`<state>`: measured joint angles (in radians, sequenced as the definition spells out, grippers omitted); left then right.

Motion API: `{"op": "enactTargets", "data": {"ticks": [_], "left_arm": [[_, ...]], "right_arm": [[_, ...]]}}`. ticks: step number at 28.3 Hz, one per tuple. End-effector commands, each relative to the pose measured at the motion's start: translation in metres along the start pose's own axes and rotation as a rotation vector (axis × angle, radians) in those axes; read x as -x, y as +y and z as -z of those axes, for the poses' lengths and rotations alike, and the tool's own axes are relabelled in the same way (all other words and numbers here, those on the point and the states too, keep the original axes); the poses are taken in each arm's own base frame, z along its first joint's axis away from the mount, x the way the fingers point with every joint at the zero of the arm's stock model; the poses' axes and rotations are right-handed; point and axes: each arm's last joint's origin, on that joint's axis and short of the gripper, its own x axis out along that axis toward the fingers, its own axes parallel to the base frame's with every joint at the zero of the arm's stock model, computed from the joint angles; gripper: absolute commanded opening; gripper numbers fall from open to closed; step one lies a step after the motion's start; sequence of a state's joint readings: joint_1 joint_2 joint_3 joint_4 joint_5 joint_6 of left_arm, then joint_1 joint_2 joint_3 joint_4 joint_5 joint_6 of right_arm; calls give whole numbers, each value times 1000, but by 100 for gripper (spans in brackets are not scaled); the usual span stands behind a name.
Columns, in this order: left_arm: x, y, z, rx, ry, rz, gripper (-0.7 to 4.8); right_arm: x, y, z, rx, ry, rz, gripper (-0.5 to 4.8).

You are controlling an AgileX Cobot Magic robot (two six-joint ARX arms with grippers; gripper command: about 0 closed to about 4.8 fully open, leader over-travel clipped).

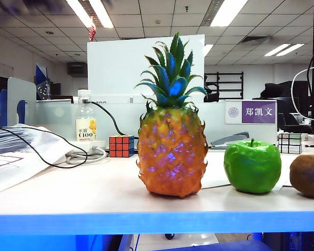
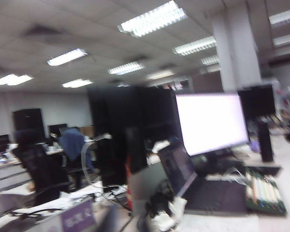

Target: Arrange all the fruits from large to small from left to right in a row.

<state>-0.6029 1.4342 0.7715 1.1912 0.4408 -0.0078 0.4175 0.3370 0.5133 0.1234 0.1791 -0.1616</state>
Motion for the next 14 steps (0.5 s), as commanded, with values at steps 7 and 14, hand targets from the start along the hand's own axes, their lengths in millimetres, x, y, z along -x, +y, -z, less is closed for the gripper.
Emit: {"op": "enactTargets", "data": {"ticks": [7, 14], "left_arm": [[75, -12, -115, -42, 273, -365, -5], [135, -41, -141, -9, 468, -521, -5]], "right_arm": [[2, 10, 0, -8, -33, -349, -1], [3, 11, 2, -9, -12, -386, -1]]}}
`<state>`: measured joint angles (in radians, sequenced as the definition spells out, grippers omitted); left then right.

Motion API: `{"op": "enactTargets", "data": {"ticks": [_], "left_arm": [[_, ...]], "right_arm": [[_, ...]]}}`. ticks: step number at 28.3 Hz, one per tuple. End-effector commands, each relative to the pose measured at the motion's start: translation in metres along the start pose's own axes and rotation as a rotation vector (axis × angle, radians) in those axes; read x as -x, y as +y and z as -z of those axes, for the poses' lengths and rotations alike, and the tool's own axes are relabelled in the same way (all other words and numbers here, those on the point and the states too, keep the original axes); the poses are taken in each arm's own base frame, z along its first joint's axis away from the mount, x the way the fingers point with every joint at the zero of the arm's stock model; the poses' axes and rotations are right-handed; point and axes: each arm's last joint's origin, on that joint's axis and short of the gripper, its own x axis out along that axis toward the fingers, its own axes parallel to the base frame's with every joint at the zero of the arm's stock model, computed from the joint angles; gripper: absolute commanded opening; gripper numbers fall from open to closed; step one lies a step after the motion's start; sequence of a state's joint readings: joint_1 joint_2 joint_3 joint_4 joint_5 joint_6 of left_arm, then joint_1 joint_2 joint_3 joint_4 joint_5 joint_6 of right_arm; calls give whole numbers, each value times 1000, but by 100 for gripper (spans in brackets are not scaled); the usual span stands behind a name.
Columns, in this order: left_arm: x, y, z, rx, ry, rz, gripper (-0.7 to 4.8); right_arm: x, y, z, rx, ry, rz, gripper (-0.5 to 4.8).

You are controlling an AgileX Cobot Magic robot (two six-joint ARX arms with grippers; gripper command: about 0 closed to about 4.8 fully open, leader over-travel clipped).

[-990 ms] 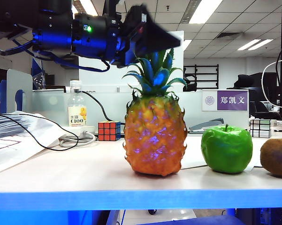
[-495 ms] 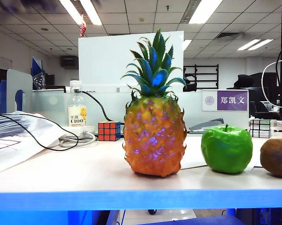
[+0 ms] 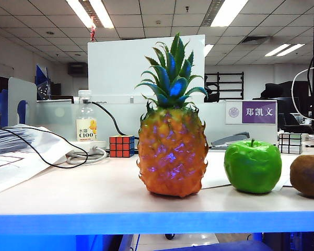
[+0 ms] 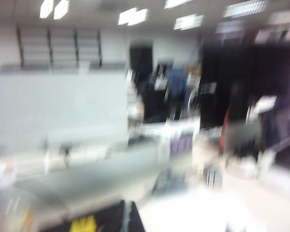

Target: Arrange all the fruits from large to small from left to right in a row.

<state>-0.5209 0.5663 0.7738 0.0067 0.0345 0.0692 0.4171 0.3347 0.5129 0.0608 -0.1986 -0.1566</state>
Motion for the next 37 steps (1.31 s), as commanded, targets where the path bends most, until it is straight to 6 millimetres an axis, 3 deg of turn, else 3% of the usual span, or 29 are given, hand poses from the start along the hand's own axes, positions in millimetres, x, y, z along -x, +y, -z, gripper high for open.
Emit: {"op": "enactTargets", "data": {"ticks": [1, 7, 15, 37], "left_arm": [[24, 0, 12, -4, 171, -47, -5], [51, -1, 41, 8, 294, -106, -5], [54, -2, 84, 134, 382, -209, -5], [55, -2, 86, 172, 397, -203, -5]], "right_arm": [[0, 0, -1, -1, -11, -2, -1], [-9, -2, 9, -11, 55, 40, -1], [-11, -1, 16, -21, 103, 25, -1], [-10, -1, 18, -23, 119, 23, -1]]}}
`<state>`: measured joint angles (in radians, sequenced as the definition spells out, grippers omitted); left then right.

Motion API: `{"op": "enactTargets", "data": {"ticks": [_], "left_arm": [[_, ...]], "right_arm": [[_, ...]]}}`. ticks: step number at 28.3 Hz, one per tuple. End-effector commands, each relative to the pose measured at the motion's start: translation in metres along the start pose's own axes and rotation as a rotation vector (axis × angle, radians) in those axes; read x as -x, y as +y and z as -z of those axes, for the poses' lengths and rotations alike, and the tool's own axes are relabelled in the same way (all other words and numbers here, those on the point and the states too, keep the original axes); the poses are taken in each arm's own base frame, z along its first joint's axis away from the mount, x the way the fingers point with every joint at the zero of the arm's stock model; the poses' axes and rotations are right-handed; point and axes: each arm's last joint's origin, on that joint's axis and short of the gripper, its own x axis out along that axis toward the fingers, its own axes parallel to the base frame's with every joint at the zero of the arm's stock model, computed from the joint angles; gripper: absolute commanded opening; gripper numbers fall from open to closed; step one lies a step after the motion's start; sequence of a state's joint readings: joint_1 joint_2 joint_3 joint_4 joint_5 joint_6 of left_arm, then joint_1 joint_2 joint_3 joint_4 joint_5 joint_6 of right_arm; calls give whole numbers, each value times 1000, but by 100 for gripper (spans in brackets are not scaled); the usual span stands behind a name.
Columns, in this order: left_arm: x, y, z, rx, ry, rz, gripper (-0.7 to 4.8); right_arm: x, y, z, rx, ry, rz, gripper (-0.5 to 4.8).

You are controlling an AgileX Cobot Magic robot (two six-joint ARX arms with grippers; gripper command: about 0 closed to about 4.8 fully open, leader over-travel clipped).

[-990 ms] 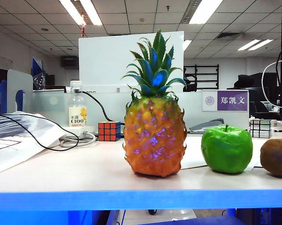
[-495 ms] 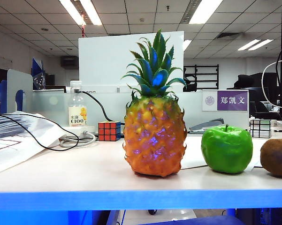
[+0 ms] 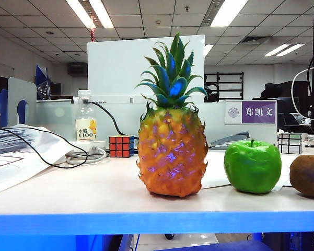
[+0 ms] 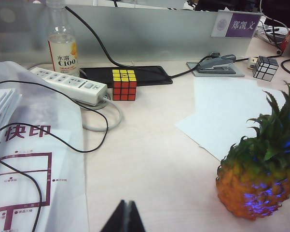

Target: Arrange all the fruits from large to small from left to right in a row.

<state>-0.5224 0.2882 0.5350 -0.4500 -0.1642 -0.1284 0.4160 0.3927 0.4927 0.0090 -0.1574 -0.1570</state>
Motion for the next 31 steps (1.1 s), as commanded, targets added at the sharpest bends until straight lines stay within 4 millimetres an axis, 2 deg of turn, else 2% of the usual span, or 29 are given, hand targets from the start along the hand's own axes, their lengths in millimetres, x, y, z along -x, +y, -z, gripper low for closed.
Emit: {"op": "enactTargets", "data": {"ticks": [1, 4, 7, 9, 14, 19, 31], "left_arm": [[1, 0, -2, 5, -14, 6, -5], [1, 0, -2, -34, -11, 4, -5], [1, 3, -3, -154, -21, -119, -5], [2, 8, -2, -148, -35, -224, -5], [-3, 20, 2, -53, -198, -304, -5], [-9, 28, 20, -22, -305, -317, -5], [-20, 40, 71, 10, -256, -378, -5]], "right_arm": [[0, 0, -2, -1, -14, 1, -1], [0, 0, -2, -1, -14, 1, -1], [0, 0, -2, -1, -14, 1, -1], [0, 0, -2, -1, -13, 1, -1], [0, 0, -2, -1, -15, -2, -1], [0, 0, -2, -1, -14, 3, -1], [0, 0, -2, -1, -14, 0, -1]]}}
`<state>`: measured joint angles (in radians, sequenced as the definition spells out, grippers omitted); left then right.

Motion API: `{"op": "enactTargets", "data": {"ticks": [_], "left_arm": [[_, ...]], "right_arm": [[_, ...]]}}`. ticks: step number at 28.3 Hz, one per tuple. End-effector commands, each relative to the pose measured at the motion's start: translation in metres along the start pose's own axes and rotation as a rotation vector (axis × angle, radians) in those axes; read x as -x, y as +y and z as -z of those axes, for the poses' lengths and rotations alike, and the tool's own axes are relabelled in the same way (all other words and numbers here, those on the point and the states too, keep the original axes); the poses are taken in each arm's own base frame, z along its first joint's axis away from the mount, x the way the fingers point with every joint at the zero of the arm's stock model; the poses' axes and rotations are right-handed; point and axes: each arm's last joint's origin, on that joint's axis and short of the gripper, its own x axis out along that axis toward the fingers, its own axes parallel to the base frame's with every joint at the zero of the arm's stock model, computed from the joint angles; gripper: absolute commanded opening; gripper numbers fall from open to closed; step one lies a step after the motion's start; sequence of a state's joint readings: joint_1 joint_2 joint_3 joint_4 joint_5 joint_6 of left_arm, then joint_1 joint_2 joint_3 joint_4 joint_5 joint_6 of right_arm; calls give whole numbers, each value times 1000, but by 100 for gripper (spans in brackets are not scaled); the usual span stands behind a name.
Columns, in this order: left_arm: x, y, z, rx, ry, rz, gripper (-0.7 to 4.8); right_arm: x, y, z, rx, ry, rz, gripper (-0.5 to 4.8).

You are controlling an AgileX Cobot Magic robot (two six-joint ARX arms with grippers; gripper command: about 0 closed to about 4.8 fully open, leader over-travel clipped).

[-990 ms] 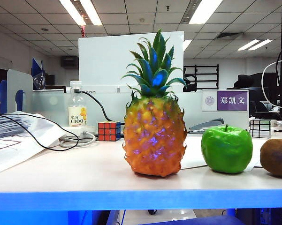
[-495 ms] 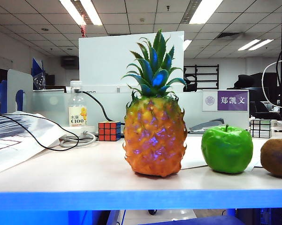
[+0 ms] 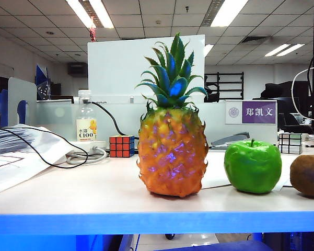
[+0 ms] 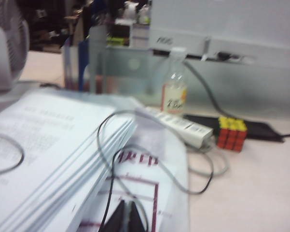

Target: Arrange all the fruits from large to small from left to right in a row.

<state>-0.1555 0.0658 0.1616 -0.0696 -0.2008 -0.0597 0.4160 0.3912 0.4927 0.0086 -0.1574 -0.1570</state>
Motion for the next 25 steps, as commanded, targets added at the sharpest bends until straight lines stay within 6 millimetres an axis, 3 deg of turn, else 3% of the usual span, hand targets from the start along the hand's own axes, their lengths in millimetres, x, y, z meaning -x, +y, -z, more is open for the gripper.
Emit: {"op": "enactTargets", "data": {"ticks": [1, 14, 20, 25], "left_arm": [[-1, 1, 9, 4, 3, 3, -5], [-5, 3, 46, -15, 82, -11, -5], [-5, 3, 46, -49, 75, -21, -5], [-4, 6, 45, -52, 65, -126, -5]], "right_arm": [[0, 0, -2, -1, -13, 0, -1], [0, 0, -2, -1, -13, 0, -1], [0, 0, -2, -1, -13, 0, -1], [0, 0, -2, -1, -13, 0, -1]]}}
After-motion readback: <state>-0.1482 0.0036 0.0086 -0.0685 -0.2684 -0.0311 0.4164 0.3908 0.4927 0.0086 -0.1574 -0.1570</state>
